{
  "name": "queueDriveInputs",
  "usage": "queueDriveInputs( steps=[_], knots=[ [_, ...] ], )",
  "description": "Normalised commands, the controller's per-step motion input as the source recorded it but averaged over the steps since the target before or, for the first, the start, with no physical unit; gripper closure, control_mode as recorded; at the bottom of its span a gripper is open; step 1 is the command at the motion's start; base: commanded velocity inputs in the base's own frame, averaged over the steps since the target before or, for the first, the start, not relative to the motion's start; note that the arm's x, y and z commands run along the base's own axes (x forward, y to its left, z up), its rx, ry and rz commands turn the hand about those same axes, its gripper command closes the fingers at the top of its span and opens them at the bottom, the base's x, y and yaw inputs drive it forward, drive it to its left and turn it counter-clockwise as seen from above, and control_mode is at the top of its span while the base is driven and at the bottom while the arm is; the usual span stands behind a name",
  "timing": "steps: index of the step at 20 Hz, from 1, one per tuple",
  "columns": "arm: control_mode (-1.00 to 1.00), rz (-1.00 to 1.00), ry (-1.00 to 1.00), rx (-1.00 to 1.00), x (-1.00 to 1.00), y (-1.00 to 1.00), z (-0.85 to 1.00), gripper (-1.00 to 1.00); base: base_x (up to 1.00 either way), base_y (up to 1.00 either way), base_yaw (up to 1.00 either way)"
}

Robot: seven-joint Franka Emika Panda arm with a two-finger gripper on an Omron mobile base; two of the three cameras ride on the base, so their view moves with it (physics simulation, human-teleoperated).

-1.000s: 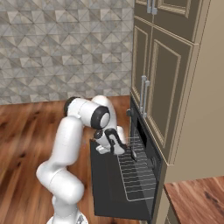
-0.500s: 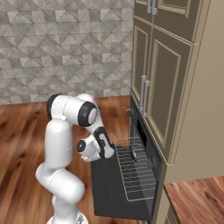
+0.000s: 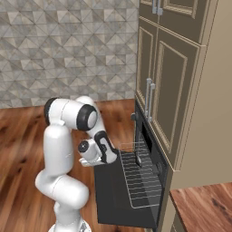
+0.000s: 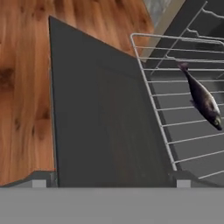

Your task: Place the fish on the rack of the oven, and slide the rack back inside. Close the oven door.

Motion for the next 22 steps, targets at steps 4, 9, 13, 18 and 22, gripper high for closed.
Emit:
queueDriveInputs(
  steps=[4, 9, 13, 18, 22],
  knots=[
    [-1.00, 0.00, 0.10, 0.01, 0.14, 0.21, -0.28, -1.00, 0.00, 0.00, 0.00],
    [-1.00, 0.00, -0.01, 0.00, 0.44, 0.03, -0.53, -1.00, 0.00, 0.00, 0.00],
    [-1.00, 0.02, -0.03, -0.02, 0.48, 0.00, -0.63, -1.00, 0.00, 0.00, 0.00],
    [-1.00, 0.02, 0.00, -0.01, 0.37, 0.00, -0.64, -1.00, 0.00, 0.00, 0.00],
    [-1.00, 0.05, 0.00, 0.00, 0.30, -0.14, -0.60, -1.00, 0.00, 0.00, 0.00]
  ],
)
